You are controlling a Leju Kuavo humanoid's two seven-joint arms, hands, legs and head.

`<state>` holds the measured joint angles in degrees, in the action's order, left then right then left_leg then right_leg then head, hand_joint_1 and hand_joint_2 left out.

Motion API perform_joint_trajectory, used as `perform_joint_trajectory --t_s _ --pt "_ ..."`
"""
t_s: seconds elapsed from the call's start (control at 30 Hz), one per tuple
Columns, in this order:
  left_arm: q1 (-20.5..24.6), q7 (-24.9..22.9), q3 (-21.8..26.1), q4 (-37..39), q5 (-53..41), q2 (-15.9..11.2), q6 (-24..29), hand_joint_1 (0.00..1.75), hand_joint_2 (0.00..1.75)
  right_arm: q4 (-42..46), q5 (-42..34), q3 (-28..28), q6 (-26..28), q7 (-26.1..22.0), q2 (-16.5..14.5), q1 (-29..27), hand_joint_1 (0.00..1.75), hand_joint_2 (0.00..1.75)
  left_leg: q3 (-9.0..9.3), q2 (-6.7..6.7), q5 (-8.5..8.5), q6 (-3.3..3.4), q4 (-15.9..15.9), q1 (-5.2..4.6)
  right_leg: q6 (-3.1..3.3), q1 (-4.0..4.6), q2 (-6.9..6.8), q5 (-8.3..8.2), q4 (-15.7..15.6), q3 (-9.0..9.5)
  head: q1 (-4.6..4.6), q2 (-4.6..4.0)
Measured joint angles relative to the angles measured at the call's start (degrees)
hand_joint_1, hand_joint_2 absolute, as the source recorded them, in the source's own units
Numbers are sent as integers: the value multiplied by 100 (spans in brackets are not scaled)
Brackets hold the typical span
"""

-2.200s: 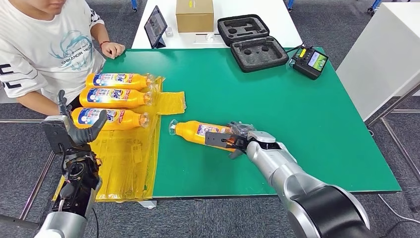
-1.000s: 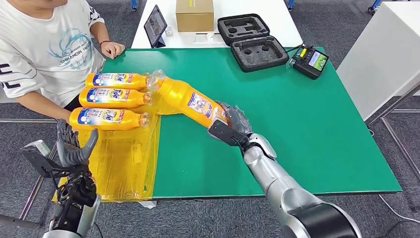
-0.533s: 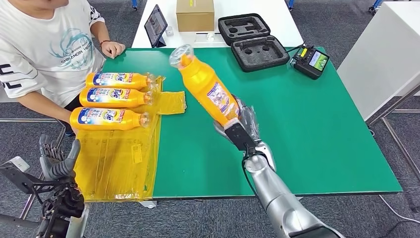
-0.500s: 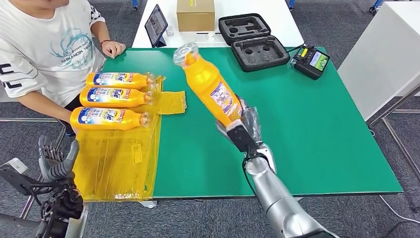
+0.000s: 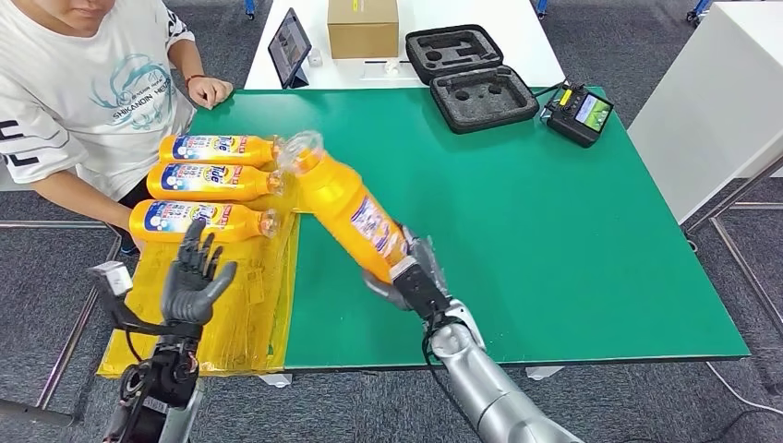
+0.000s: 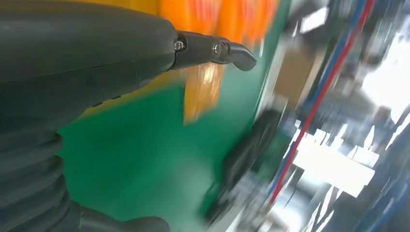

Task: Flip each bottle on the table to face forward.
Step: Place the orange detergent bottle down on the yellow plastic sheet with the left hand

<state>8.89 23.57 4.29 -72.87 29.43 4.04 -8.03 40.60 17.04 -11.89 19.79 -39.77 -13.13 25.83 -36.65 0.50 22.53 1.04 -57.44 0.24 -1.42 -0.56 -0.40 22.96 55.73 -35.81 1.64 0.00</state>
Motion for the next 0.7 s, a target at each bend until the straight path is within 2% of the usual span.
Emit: perform_joint_trajectory --t_s 0.13,0.3,0.7 --pt "45 -60 -719 -122 -94 21 -118 0 175 -515 154 -346 -156 96 -260 34 175 175 -1 0 1 -1 0 1 1 1 0 1 0 -2 0 0" --pt "114 -93 -1240 -193 -112 14 -279 0 175 -867 236 -620 -237 224 -413 92 175 175 -1 0 2 -3 1 1 2 0 0 2 0 -2 1 0" --pt "264 -216 -1640 -223 -44 -32 -498 0 175 -1110 233 -782 -274 289 -474 203 175 175 0 0 1 0 0 -1 0 -1 0 0 0 -2 1 0"
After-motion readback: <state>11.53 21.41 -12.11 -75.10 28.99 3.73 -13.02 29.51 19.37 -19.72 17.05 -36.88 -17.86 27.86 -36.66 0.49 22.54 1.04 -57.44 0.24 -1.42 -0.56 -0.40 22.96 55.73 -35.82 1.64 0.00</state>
